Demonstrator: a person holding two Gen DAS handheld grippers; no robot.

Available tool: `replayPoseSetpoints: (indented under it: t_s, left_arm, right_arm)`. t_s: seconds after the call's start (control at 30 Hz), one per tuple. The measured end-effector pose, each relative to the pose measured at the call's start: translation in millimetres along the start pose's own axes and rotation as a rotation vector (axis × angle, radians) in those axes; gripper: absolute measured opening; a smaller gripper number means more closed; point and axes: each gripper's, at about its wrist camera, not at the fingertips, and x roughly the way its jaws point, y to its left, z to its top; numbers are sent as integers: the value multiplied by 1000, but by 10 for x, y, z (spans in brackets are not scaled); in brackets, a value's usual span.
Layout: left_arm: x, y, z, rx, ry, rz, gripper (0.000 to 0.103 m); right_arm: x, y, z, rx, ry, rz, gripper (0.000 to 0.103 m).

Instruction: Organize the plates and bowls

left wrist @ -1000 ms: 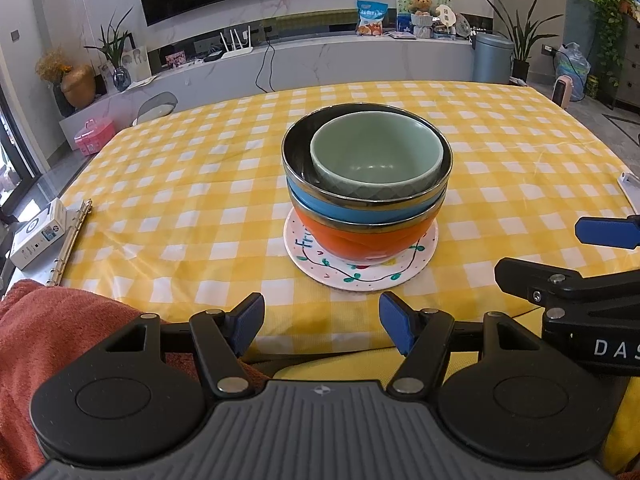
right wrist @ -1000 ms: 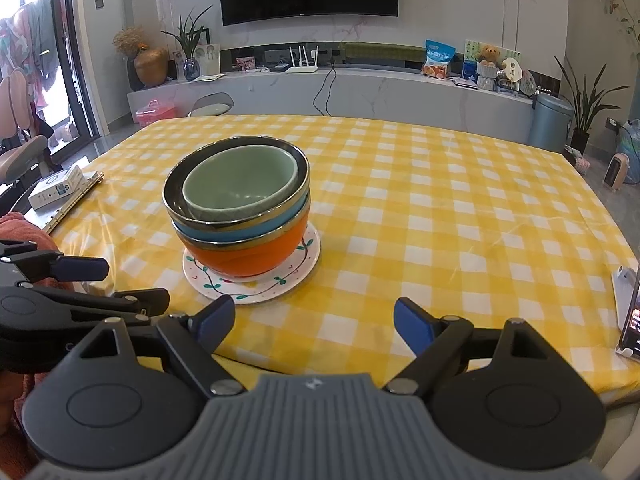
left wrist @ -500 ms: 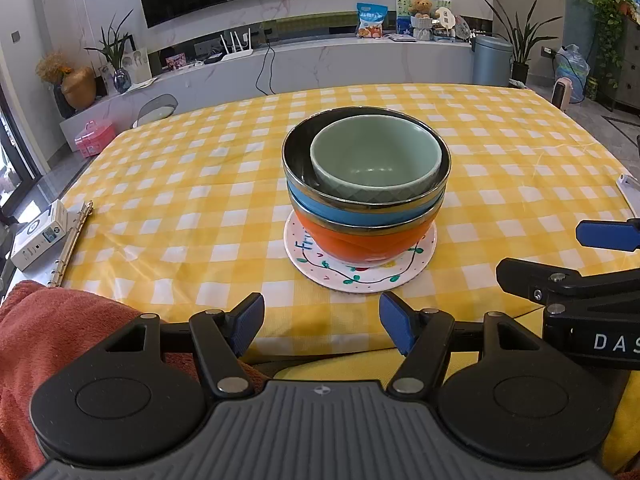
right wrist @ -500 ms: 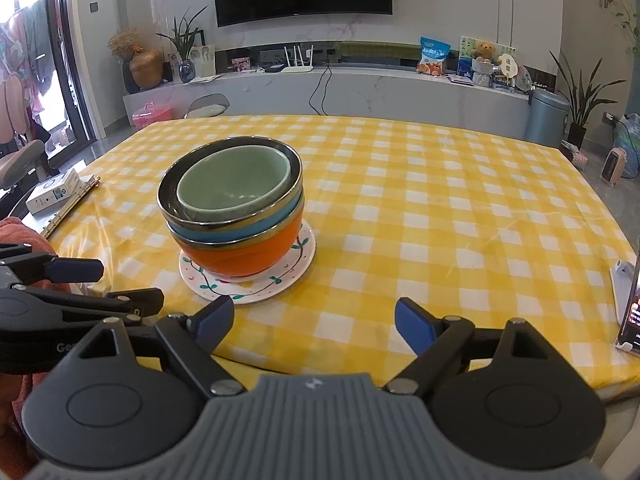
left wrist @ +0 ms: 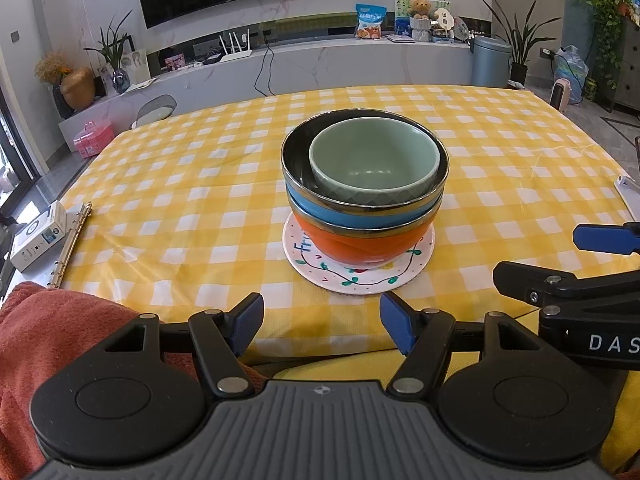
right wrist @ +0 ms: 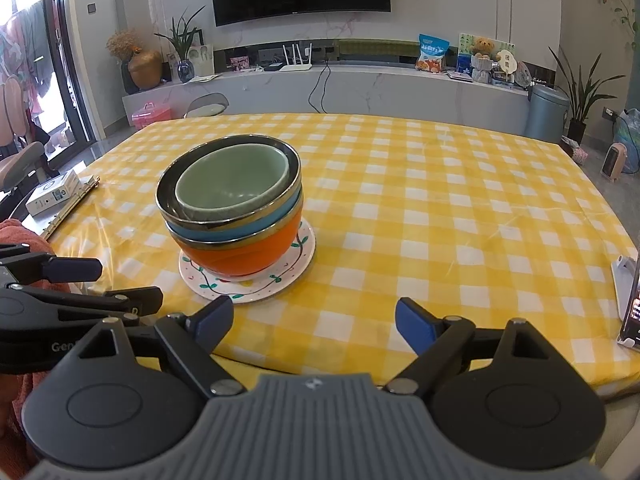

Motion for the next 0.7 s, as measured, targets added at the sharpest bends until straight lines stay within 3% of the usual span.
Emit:
replayPoseSetpoints:
  t_s: [0.7]
  left_arm:
    - [-13,4,9,-1,-10,10,78]
  right_arm:
    - [17,5,-14,18,8,4,88]
